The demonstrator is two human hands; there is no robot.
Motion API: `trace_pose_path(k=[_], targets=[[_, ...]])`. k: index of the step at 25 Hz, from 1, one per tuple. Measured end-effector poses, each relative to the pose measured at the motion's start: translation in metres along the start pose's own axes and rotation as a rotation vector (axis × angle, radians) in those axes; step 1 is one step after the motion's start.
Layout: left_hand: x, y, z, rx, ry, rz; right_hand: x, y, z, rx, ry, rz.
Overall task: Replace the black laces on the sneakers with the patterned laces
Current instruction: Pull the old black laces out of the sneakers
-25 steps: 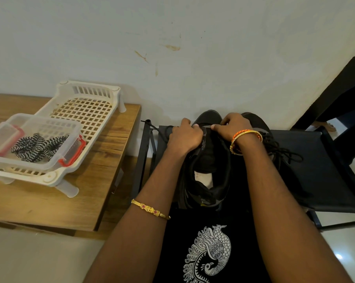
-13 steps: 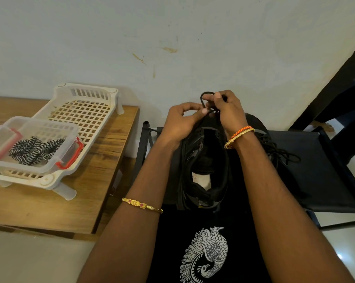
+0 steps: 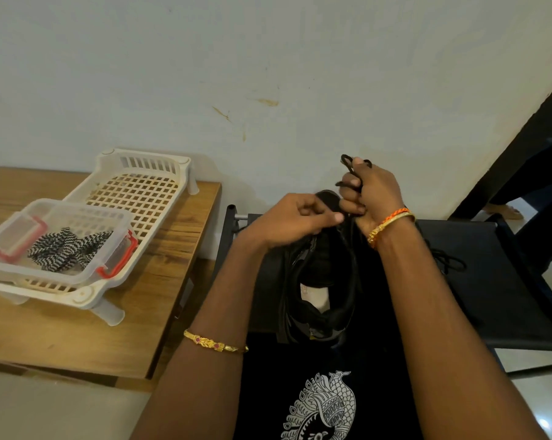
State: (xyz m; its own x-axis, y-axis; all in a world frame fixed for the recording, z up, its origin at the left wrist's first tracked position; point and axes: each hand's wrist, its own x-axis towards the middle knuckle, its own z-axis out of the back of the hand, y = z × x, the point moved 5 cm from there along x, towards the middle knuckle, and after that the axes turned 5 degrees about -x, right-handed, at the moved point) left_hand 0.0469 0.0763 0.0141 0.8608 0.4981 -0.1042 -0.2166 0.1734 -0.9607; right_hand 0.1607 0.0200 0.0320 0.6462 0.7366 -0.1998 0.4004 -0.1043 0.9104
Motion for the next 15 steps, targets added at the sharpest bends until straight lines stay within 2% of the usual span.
trace_pose_path(k=[2,4,6,8,9,11,13,15], targets=[[-0.004,0.007,0.019,0.106,-0.129,0.033,0.000,0.004,0.011,-0.296,-0.022,0.044],[-0.008,0.011,0.038,0.057,-0.337,0.029,-0.003,0.001,0.012,-0.584,0.037,0.052],[-0.009,0.009,0.040,-0.257,-0.409,0.014,-0.011,-0.004,0.002,-0.853,0.164,0.068],[-0.008,-0.005,0.031,-0.491,-0.360,-0.069,-0.023,-0.011,-0.015,-1.033,0.349,0.077],[-0.008,-0.012,0.027,-0.521,-0.337,-0.114,-0.027,-0.013,-0.022,-1.040,0.410,0.075],[-0.007,-0.020,0.024,-0.559,-0.319,-0.156,-0.026,-0.011,-0.026,-0.959,0.395,0.095],[-0.006,-0.016,0.027,-0.635,-0.303,-0.124,-0.019,-0.009,-0.021,-0.832,0.287,0.096],[-0.006,-0.011,0.029,-0.663,-0.274,-0.090,-0.011,-0.006,-0.012,-0.594,0.122,0.099]])
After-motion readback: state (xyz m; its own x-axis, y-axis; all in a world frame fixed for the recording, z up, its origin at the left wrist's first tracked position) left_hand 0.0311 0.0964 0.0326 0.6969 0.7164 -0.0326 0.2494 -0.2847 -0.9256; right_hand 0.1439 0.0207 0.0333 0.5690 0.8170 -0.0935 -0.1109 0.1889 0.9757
